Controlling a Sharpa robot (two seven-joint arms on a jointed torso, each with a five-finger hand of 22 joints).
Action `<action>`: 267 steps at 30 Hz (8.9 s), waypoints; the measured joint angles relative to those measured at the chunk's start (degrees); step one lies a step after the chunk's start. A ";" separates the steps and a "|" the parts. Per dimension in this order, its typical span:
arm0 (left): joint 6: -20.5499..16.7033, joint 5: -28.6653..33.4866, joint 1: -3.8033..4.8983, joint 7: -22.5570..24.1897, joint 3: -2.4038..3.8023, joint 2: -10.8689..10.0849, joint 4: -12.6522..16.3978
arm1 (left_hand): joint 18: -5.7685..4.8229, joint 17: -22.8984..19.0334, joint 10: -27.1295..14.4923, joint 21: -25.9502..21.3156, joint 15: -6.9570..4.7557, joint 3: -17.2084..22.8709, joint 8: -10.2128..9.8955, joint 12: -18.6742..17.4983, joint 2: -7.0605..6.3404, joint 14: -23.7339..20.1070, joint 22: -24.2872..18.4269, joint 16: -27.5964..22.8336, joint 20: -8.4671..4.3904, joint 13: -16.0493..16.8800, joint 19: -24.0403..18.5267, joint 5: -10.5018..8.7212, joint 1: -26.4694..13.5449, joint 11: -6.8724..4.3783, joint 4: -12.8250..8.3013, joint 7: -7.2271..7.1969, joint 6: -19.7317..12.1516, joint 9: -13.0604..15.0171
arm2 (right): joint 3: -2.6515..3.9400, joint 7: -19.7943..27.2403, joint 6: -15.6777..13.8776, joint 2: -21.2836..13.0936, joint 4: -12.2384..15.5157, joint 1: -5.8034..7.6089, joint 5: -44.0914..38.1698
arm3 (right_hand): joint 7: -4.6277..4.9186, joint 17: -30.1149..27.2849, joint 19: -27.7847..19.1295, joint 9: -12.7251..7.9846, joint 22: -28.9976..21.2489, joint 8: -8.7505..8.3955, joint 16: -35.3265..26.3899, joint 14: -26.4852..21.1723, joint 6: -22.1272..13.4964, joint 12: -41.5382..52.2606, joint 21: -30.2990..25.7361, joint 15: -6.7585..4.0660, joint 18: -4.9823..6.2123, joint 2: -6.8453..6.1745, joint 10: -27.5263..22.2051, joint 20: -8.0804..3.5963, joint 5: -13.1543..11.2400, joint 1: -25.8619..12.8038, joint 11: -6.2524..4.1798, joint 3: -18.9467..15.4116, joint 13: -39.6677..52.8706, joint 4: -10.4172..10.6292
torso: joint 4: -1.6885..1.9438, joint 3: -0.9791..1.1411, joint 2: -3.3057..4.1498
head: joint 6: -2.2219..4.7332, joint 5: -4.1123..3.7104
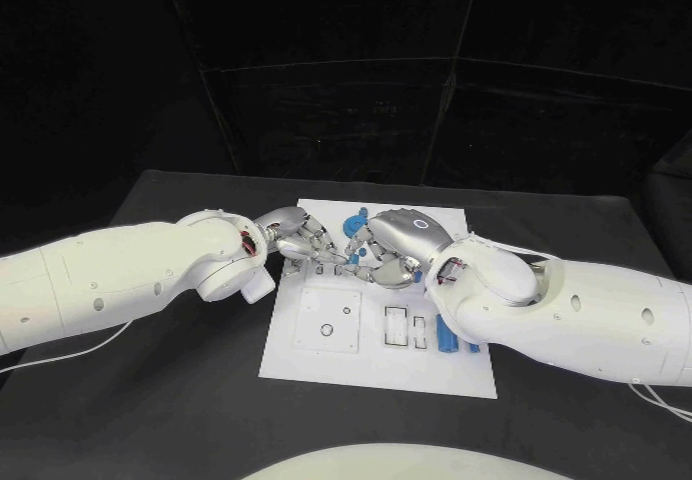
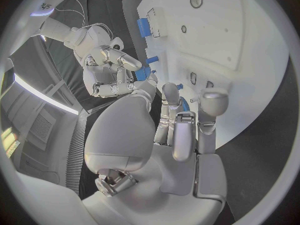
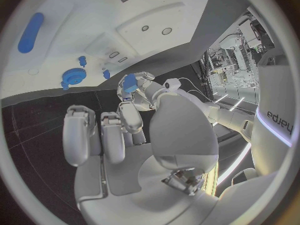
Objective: Assemble the parts on the task board
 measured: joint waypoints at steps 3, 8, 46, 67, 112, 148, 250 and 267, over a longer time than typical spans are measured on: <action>0.00 -0.02 -0.01 -0.04 -0.01 0.02 -0.01 | 0.00 0.00 0.00 0.01 0.00 0.00 0.00 0.00 0.00 0.00 0.00 0.00 -0.08 0.00 0.08 0.00 0.00 0.00 0.00 0.00 0.00 0.00 | 0.01 0.03 0.00 0.07 0.02 0.02 -0.02 | -0.11 0.00 -0.20 0.00 0.00 0.00 0.00 0.00 0.11 0.00 0.09 0.00 0.00 -0.08 0.05 -0.20 -0.05 0.08 -0.05 0.00 0.22 0.00 | 0.00 0.00 0.00 | -0.01 0.01; -0.01 -0.04 -0.02 -0.10 -0.02 0.02 -0.02 | 0.00 0.00 0.00 0.01 0.00 0.00 0.00 0.00 0.00 0.00 0.00 0.00 -0.18 0.00 0.18 0.00 0.00 0.00 0.00 0.00 0.00 -0.01 | 0.02 0.04 0.02 0.15 0.02 0.03 -0.09 | -0.20 0.00 -0.20 0.00 0.00 -0.02 0.00 0.00 0.19 0.25 0.23 0.00 0.00 -0.06 0.22 -0.20 0.10 0.09 -0.21 0.00 0.32 0.00 | 0.00 0.00 0.00 | -0.04 -0.01; -0.63 0.03 0.62 -0.17 0.01 -4.83 -0.51 | 0.00 0.00 0.21 0.00 -0.21 0.00 0.25 0.24 0.00 -0.21 0.15 0.00 -0.17 0.15 0.18 0.00 0.00 -0.21 0.00 0.00 0.00 0.15 | 0.03 -2.09 6.22 7.43 -10.40 0.07 -1.25 | -0.95 0.03 -0.20 0.10 -0.02 0.43 -0.01 -0.01 1.25 0.22 0.22 -0.01 0.00 0.55 0.21 -0.20 0.07 0.81 -0.22 0.01 0.10 0.01 | 0.08 -0.09 0.00 | -0.51 0.14; -1.14 0.49 0.79 0.04 0.01 -5.37 0.05 | 0.00 0.00 -0.03 0.00 -0.20 0.16 0.25 0.24 0.44 -0.21 -0.39 0.00 -0.17 -0.06 0.17 0.00 0.44 -0.44 -0.16 -0.31 -0.31 0.25 | 0.03 -1.53 5.97 0.98 -6.61 0.07 -2.21 | 1.28 0.02 -0.09 -0.66 -0.02 -2.90 -0.01 -0.02 -4.11 -0.78 -0.01 0.63 0.00 -3.03 -0.62 0.33 -7.28 2.24 1.24 -1.58 -0.82 -2.20 | -0.18 0.14 -0.10 | -0.21 0.26; -1.72 3.11 0.77 2.12 -0.01 -5.19 0.65 | 0.00 0.00 -0.73 -0.26 -0.20 0.48 0.24 -0.51 0.97 -0.21 -0.71 0.00 -0.17 -0.51 0.17 0.00 0.97 -0.31 -0.47 -0.10 -0.92 0.28 | 0.07 -1.92 14.50 6.44 -14.67 0.56 -4.55 | 1.58 0.01 -0.11 -0.61 -0.03 -3.11 -0.05 0.09 -6.06 -1.17 -0.27 0.93 0.01 -4.64 -1.24 0.72 -10.97 5.13 1.85 -4.89 -1.25 -2.52 | -0.01 0.03 0.04 | -0.13 0.15; -1.71 3.19 0.78 2.13 0.00 -5.12 0.67 | 0.01 0.00 -0.73 -0.26 -0.20 0.48 0.24 -0.71 0.97 -0.21 -0.70 0.00 -0.17 -0.58 0.17 0.00 0.97 -0.31 -0.47 0.10 -1.13 0.32 | 0.25 -2.17 20.54 8.91 -17.40 0.80 -4.86 | 1.43 0.00 -0.10 -0.40 -0.03 -2.60 -0.05 0.09 -4.89 -1.17 -0.49 0.93 0.00 -2.65 -1.24 0.72 -10.19 4.19 1.84 -5.52 -1.05 -1.55 | -0.05 0.05 0.00 | -0.68 0.34; -1.35 35.21 -2.17 18.63 -0.06 -4.88 3.80 | 0.00 0.00 -0.92 1.17 2.05 5.44 -16.43 0.89 7.16 0.01 1.76 0.46 2.27 -1.07 -0.65 0.00 -9.55 2.98 9.60 3.69 -1.18 -12.18 | -0.11 15.53 -7.93 -5.07 -0.27 0.45 0.41 | 0.13 0.01 -0.29 -0.44 -0.02 -0.71 0.16 -0.10 0.15 -0.67 -0.03 -0.11 0.01 -0.06 0.20 -0.29 2.30 4.14 0.01 -1.18 0.46 -2.13 | -0.02 0.03 0.01 | 0.79 -0.21; 2.88 33.55 -2.55 15.05 -0.07 -4.82 4.27 | 0.00 0.00 -1.13 1.53 2.05 3.55 -16.09 1.40 7.06 0.01 2.35 0.67 2.27 -1.01 -0.65 0.00 -13.18 2.76 13.38 2.88 1.04 -12.70 | -0.11 12.24 -8.66 -4.40 -0.88 0.45 -1.10 | 0.16 0.00 -0.29 -0.42 -0.02 -0.61 0.16 -0.10 0.34 -0.67 -0.04 -0.10 0.00 -0.38 0.20 -0.29 1.84 3.83 0.01 -1.03 0.45 -2.29 | 0.02 0.03 0.00 | 0.76 -0.31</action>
